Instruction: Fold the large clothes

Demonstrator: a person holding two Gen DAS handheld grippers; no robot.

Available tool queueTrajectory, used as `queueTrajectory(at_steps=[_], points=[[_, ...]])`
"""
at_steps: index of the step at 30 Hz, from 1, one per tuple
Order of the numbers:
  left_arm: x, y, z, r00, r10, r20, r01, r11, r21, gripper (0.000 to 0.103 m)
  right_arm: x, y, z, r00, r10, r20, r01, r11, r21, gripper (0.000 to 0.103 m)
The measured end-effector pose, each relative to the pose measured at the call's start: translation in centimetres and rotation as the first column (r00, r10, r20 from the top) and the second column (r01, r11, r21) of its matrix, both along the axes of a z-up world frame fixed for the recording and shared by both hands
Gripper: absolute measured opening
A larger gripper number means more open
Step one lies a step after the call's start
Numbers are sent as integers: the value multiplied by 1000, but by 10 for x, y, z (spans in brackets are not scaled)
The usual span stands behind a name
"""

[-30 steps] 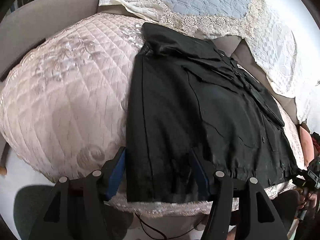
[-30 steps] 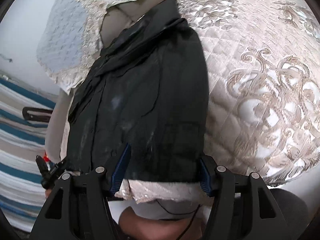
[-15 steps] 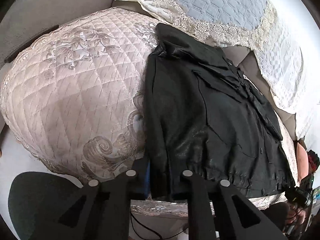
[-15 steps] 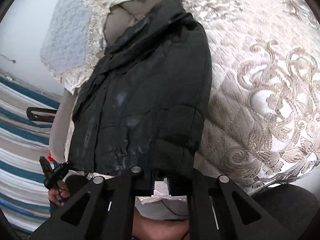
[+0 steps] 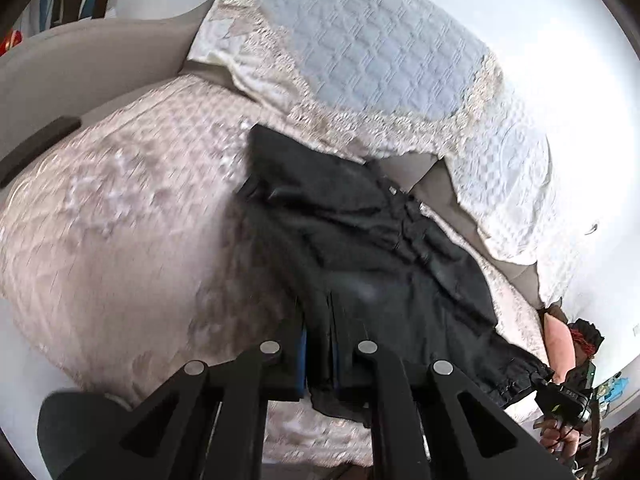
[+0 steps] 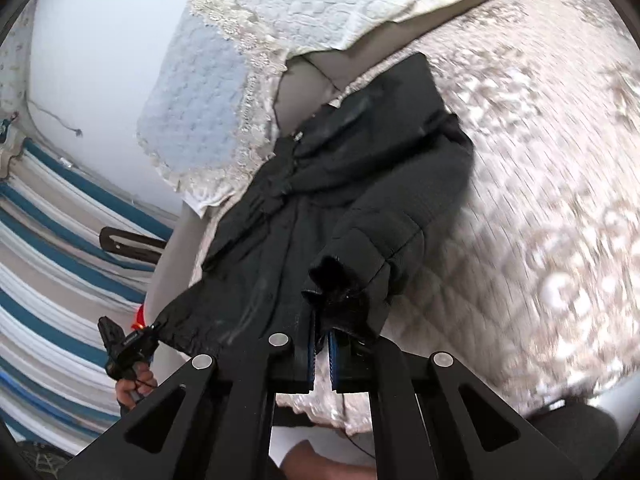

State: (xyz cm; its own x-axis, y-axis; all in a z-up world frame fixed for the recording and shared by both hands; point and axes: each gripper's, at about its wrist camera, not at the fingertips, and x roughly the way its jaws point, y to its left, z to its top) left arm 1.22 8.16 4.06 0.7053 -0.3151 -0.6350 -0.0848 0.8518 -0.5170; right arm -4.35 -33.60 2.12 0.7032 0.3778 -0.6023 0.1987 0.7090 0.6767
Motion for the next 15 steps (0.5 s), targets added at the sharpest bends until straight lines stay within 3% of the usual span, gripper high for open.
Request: queueTrajectory(at_steps=[8, 15], points=[[69, 13, 27, 997, 1, 79, 1, 1000, -25, 8, 66, -27, 40, 995, 9, 100, -5, 999, -43, 5], [172, 9, 30, 997, 22, 70, -22, 1000, -8, 8, 165, -60, 43, 996, -11, 88, 17, 998, -65, 5]])
